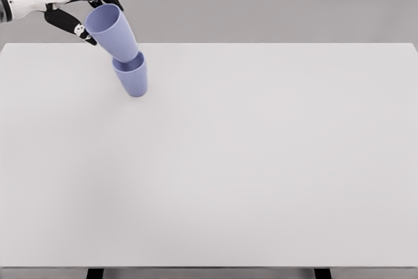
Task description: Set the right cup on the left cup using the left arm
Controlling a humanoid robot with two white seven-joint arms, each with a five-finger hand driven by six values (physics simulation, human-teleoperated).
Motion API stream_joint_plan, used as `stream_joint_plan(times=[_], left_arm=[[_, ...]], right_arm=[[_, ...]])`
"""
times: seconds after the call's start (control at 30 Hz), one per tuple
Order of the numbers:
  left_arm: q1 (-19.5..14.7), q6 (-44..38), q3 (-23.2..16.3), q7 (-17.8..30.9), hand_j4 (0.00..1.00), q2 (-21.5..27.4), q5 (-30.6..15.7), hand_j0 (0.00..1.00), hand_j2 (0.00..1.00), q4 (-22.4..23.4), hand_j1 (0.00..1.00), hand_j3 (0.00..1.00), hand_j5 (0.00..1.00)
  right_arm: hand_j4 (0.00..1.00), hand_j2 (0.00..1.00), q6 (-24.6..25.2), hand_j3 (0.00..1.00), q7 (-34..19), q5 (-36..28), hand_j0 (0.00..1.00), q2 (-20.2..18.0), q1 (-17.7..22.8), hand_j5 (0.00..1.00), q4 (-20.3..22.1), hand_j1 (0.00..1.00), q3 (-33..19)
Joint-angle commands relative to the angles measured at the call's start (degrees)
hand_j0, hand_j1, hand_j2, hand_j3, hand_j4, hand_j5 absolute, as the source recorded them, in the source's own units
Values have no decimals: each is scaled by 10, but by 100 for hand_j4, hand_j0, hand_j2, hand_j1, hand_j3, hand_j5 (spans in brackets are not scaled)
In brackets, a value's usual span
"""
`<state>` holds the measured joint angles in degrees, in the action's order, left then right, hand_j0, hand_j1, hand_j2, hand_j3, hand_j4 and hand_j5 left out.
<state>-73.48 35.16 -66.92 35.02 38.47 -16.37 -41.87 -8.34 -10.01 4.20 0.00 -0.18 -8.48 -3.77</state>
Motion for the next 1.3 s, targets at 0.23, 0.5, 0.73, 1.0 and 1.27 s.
stream_joint_plan(times=[0.23,0.5,0.73,1.0,1.27], left_arm=[[2,-2,1,0,55,-15,-1,55,55,21,55,55,55],[5,-2,2,0,55,-21,-1,55,55,33,55,55,55],[8,-2,3,0,55,-31,5,55,55,43,55,55,55],[10,-2,5,0,55,-32,5,55,55,54,55,55,55],[10,-2,7,0,55,-49,11,55,55,84,55,55,55]], right_arm=[[100,100,0,100,-1,0,100,0,0,100,0,100,0],[100,100,0,100,0,0,100,0,0,100,0,100,0],[100,100,0,100,0,0,100,0,0,100,0,100,1],[100,100,0,100,0,0,100,0,0,100,0,100,0],[100,100,0,100,0,0,100,0,0,100,0,100,0]])
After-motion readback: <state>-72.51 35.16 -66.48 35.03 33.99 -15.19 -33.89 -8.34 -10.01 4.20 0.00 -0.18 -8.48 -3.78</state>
